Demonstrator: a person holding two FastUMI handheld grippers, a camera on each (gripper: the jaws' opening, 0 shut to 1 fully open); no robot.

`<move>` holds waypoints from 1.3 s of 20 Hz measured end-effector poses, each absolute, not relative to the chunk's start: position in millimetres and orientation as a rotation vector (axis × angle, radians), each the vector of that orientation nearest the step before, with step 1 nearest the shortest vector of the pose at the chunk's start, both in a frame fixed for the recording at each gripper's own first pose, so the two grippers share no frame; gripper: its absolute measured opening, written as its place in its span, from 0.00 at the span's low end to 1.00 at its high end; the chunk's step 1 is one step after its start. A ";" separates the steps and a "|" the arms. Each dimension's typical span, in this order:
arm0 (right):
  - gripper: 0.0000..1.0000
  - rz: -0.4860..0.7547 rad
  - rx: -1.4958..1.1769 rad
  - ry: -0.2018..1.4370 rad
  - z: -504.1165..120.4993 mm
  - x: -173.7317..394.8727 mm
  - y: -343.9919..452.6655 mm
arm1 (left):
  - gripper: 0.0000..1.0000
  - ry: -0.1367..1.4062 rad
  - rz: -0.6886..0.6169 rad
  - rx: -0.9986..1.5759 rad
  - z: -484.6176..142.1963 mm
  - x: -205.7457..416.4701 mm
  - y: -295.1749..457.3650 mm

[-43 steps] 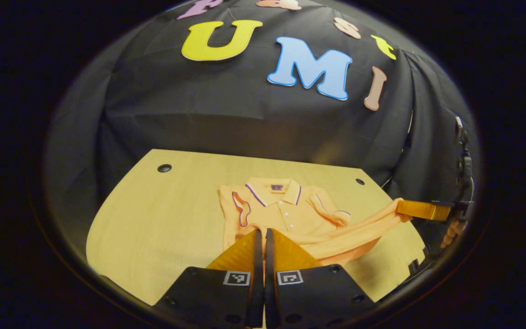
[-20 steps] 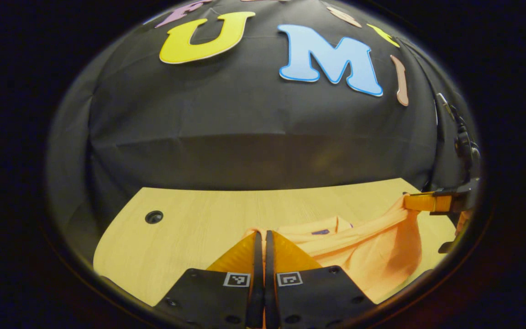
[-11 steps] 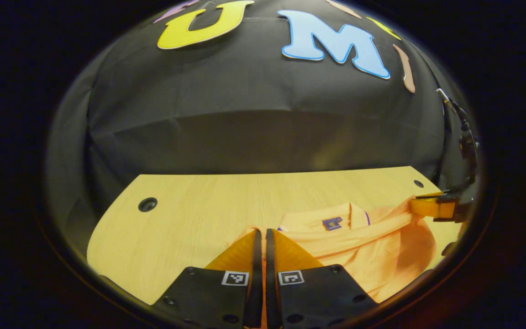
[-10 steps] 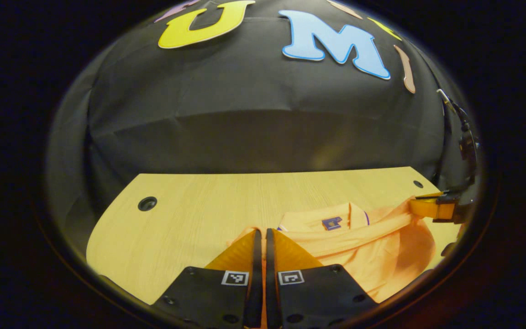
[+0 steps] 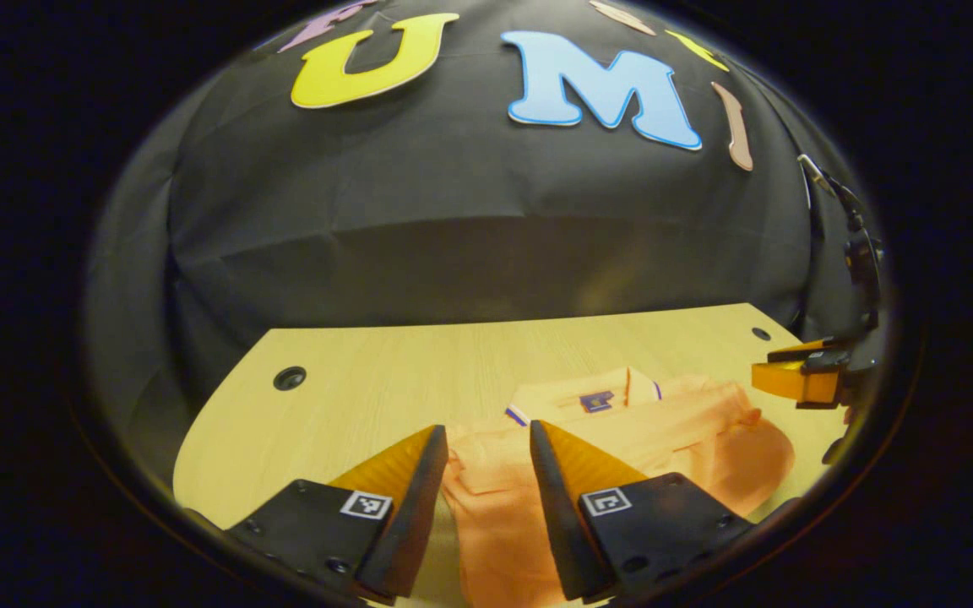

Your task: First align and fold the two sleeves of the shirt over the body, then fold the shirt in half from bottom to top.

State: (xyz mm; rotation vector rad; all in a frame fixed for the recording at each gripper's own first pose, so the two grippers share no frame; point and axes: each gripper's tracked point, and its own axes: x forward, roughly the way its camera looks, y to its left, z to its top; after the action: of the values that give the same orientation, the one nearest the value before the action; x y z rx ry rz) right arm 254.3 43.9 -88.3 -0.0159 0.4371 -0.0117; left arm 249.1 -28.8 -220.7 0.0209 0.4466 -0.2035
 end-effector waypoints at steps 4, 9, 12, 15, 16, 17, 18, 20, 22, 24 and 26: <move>0.65 0.002 0.027 0.374 -62.3 224.8 35.2 | 0.84 0.385 -0.175 0.037 -185.8 226.2 -26.3; 0.86 -0.002 0.046 0.258 -17.5 178.6 16.8 | 0.96 0.302 -0.127 0.042 -142.3 191.8 -31.4; 0.89 0.004 0.026 0.183 5.4 148.8 7.0 | 0.95 0.254 -0.120 0.024 -119.4 168.4 -42.1; 0.96 0.024 0.003 0.110 25.4 118.6 0.4 | 0.96 0.193 -0.105 0.002 -90.0 142.6 -51.1; 0.95 0.032 -0.007 0.090 28.9 109.6 -1.7 | 0.96 0.172 -0.103 -0.003 -81.7 131.9 -54.3; 0.94 0.044 -0.013 0.069 33.7 99.1 -2.4 | 0.96 0.152 -0.098 -0.006 -75.5 122.6 -57.6; 0.96 0.056 -0.021 0.052 36.5 90.0 -2.4 | 0.96 0.130 -0.095 -0.009 -67.8 112.5 -60.9; 0.96 0.081 -0.043 0.016 41.0 70.7 -3.8 | 0.96 0.085 -0.075 -0.008 -54.2 93.2 -64.7; 0.96 0.111 -0.057 -0.010 41.7 51.6 -3.3 | 0.96 0.064 -0.050 -0.015 -44.4 71.6 -68.1; 0.96 0.145 -0.051 -0.036 44.5 33.7 -1.1 | 0.96 0.052 -0.035 -0.039 -35.5 52.1 -73.8; 0.95 0.164 -0.051 -0.071 51.7 20.2 -0.9 | 0.96 0.032 -0.030 -0.059 -25.7 35.6 -78.1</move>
State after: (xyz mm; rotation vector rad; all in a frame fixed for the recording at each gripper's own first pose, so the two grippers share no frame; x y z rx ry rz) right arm 20.2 -0.9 51.7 -0.0514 -0.0714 0.1637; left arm 35.6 -78.1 -25.7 -0.0585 0.0320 -0.0302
